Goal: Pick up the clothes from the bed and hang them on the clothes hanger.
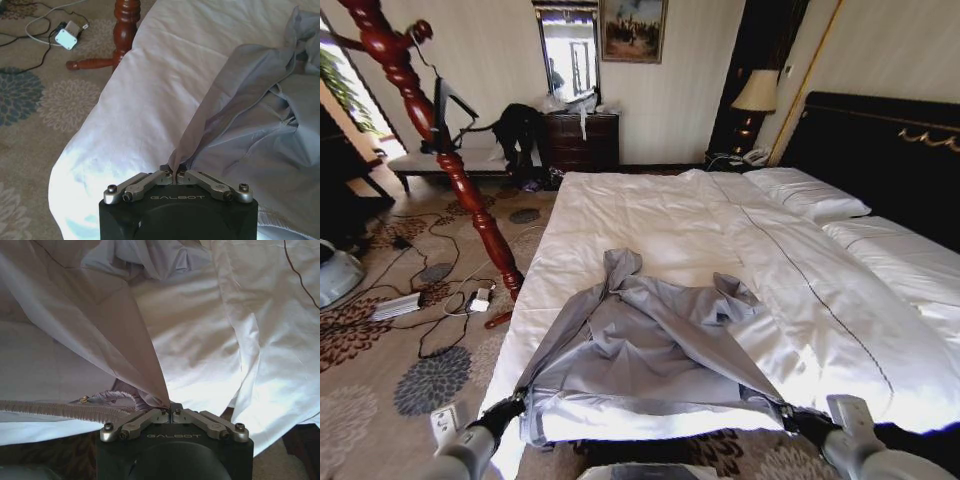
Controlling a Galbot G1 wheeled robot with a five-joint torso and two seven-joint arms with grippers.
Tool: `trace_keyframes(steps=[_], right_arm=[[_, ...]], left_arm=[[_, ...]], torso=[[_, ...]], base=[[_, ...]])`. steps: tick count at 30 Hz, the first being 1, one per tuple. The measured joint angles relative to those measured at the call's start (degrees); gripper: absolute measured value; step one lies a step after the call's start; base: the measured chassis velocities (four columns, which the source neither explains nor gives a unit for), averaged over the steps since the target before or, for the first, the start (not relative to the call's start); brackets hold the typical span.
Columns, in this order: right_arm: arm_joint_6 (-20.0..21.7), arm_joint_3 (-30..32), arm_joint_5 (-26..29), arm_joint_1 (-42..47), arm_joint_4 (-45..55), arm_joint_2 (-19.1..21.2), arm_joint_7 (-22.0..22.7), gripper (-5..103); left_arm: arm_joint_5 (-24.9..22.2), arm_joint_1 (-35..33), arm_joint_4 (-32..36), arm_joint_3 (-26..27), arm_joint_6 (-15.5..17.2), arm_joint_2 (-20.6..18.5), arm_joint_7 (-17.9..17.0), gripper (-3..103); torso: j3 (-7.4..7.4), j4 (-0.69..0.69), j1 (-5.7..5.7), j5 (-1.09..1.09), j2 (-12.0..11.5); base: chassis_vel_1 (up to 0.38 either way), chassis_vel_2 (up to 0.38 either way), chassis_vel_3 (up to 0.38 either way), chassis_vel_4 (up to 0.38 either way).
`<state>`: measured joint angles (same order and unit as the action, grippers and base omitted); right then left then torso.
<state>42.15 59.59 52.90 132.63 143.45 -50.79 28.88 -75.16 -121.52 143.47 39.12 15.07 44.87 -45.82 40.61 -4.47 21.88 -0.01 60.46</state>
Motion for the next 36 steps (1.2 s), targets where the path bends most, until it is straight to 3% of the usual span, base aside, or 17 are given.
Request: trace_keyframes(steps=[3,8,20,25,27,30,31,32,33,36], right_arm=[[0.00,-1.08,-3.61,1.17,-0.05,-0.54,0.01,0],[0.00,-2.36,-5.09,0.84,-0.09,-1.12,0.24,0],[-0.01,-5.67,-2.30,-4.64,-0.80,-1.71,0.25,0],[-0.01,-5.69,0.10,-5.41,-0.34,-1.49,-0.41,16],[-0.01,-5.53,0.17,-5.41,-0.31,-1.43,-0.43,21],[-0.01,-4.80,-0.23,-5.62,-0.61,-1.29,-0.91,37],[-0.01,-4.52,-0.20,-5.67,-0.65,-1.29,-1.18,37],[-0.01,-4.19,-0.02,-5.68,-0.60,-1.29,-1.48,43],[-0.01,-4.19,-0.02,-5.68,-0.60,-1.29,-1.48,43],[-0.01,-3.26,1.12,-5.62,-0.32,-1.35,-2.42,60]], left_arm=[[0.38,-2.16,-0.05,0.12,0.35,0.35,-0.51,0],[1.11,-4.67,-0.11,0.28,0.87,0.68,-0.96,0],[0.06,3.18,-0.20,-3.30,1.88,1.71,-1.72,-1],[0.33,3.61,-0.21,-2.70,2.96,1.62,-1.78,21],[1.01,3.51,-0.22,-2.43,3.76,1.53,-1.78,21],[4.65,2.68,-0.22,-2.02,7.58,0.91,-1.80,37],[5.19,2.24,-0.23,-2.01,8.88,0.73,-2.05,42],[5.53,1.69,-0.23,-1.99,9.86,0.58,-2.11,42],[5.53,1.69,-0.23,-1.99,9.86,0.58,-2.11,42],[7.32,-0.25,-0.23,-1.90,12.14,0.41,-1.85,58]], torso=[[0.00,0.00,0.00,0.00,0.00],[0.00,0.01,0.00,0.02,0.00],[0.01,0.00,0.00,0.01,-0.01],[0.00,0.00,0.00,0.01,-0.01],[0.00,0.00,0.00,0.00,-0.01],[0.01,0.00,0.00,0.01,-0.01],[0.01,0.00,0.00,0.01,-0.01],[0.01,0.00,0.00,0.00,-0.01],[0.01,0.00,0.00,0.00,-0.01],[0.01,0.02,0.00,0.01,-0.01]], base=[[0.000,0.000,0.000,0.000],[0.000,0.000,0.000,0.000],[0.000,0.000,0.000,0.000],[0.000,0.000,0.000,0.000],[0.000,0.000,0.000,0.000],[0.000,0.000,0.000,0.000],[0.000,0.000,0.000,0.000],[0.000,0.000,0.000,0.000],[0.000,0.000,0.000,0.000],[0.000,0.000,0.000,0.000]])
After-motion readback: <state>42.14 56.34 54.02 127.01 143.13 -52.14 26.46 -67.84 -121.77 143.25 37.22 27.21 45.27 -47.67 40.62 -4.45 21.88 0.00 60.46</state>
